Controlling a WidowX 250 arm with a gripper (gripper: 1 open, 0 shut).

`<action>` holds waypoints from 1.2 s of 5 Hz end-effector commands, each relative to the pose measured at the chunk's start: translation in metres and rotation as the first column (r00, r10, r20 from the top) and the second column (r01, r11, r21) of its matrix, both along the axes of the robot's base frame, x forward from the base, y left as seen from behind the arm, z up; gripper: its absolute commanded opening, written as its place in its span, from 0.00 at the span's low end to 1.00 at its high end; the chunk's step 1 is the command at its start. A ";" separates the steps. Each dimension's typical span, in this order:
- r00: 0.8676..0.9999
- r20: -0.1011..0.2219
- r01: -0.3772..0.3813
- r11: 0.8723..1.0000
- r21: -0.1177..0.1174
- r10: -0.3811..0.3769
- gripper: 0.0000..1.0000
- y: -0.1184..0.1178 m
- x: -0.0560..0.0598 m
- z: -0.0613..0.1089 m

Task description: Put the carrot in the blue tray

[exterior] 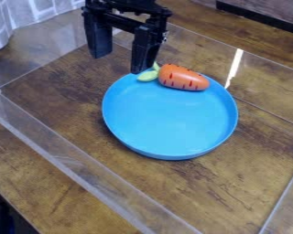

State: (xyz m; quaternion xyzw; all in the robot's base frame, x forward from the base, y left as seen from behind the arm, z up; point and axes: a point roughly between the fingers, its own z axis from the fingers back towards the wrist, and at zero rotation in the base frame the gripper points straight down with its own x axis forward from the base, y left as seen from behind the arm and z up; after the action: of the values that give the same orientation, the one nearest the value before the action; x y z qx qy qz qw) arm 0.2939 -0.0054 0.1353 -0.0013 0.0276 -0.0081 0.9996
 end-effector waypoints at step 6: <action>0.772 0.000 0.635 0.772 0.028 -0.635 1.00 -0.020 0.064 -0.035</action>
State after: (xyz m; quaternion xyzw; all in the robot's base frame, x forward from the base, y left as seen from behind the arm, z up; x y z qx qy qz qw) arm 0.3515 -0.0185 0.0806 0.0114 0.0545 -0.3317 0.9417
